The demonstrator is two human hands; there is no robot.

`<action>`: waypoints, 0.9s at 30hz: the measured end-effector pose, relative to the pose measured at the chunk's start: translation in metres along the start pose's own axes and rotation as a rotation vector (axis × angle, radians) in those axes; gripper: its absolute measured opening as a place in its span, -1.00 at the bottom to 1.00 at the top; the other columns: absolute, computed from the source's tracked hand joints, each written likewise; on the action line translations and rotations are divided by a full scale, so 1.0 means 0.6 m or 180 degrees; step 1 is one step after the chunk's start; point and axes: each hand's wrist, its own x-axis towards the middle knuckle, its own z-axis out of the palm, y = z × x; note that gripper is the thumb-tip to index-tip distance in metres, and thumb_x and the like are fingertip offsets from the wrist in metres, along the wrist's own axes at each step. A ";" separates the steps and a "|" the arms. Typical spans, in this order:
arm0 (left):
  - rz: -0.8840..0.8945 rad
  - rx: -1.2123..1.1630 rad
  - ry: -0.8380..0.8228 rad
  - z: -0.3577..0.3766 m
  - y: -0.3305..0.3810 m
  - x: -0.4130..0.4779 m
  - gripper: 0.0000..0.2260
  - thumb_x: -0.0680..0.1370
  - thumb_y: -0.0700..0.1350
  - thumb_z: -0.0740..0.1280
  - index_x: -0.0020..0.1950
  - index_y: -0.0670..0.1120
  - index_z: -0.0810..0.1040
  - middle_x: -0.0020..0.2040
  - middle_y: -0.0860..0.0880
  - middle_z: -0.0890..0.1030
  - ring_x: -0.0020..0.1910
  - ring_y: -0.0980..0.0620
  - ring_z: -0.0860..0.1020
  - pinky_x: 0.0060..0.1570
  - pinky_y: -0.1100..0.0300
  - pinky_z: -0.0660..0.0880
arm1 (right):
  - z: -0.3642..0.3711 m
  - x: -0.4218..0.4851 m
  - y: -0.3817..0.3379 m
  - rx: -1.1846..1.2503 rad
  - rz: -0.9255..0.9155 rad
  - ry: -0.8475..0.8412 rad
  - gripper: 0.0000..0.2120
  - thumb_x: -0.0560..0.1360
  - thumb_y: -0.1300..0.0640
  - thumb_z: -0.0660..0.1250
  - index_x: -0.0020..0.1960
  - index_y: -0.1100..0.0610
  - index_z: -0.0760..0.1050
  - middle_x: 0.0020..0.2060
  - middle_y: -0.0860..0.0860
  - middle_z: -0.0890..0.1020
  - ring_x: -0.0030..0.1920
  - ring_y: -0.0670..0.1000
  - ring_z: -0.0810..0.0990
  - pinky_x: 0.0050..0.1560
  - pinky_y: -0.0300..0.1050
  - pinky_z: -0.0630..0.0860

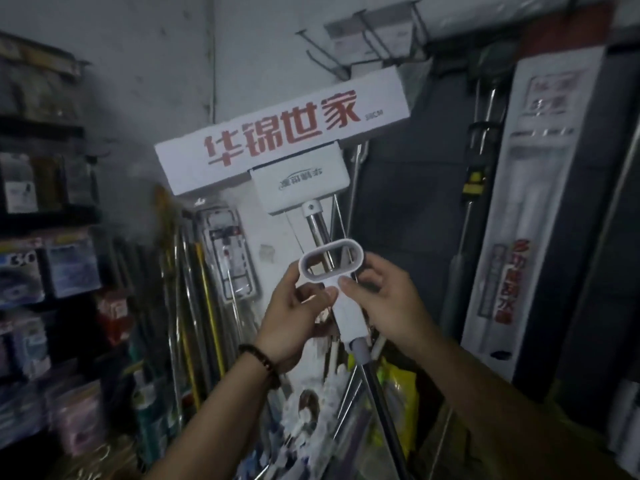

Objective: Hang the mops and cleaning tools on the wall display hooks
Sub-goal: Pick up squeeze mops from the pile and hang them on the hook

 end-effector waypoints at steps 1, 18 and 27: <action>0.0050 0.0037 -0.0040 0.014 0.012 0.023 -0.64 0.62 -0.30 0.39 0.32 0.08 0.57 -0.11 -0.16 0.58 -0.14 -0.06 0.64 0.00 -0.47 0.58 | -0.019 0.020 -0.014 0.0037 -0.0040 0.0007 -0.71 0.60 0.26 0.47 0.29 0.07 0.63 -0.02 0.04 0.77 0.02 0.06 0.77 -0.05 -0.11 0.69; 0.0959 0.0211 -0.0759 0.264 0.209 0.370 -0.76 0.70 -0.10 0.28 0.32 0.12 0.61 0.13 -0.10 0.73 -0.09 -0.03 0.73 -0.19 0.05 0.64 | -0.274 0.340 -0.160 -0.0355 -0.0998 0.0842 -0.64 0.54 0.17 0.54 0.24 -0.13 0.55 -0.06 -0.08 0.78 -0.03 -0.09 0.77 0.12 0.10 0.71; 0.1120 0.0123 -0.1139 0.282 0.238 0.469 -0.74 0.70 -0.11 0.24 0.35 0.07 0.58 0.17 -0.14 0.73 0.11 -0.22 0.72 -0.02 -0.10 0.65 | -0.299 0.425 -0.190 -0.0778 -0.1150 0.1327 -0.66 0.47 0.14 0.60 0.09 -0.16 0.54 -0.12 -0.06 0.76 -0.13 -0.09 0.76 -0.03 0.05 0.74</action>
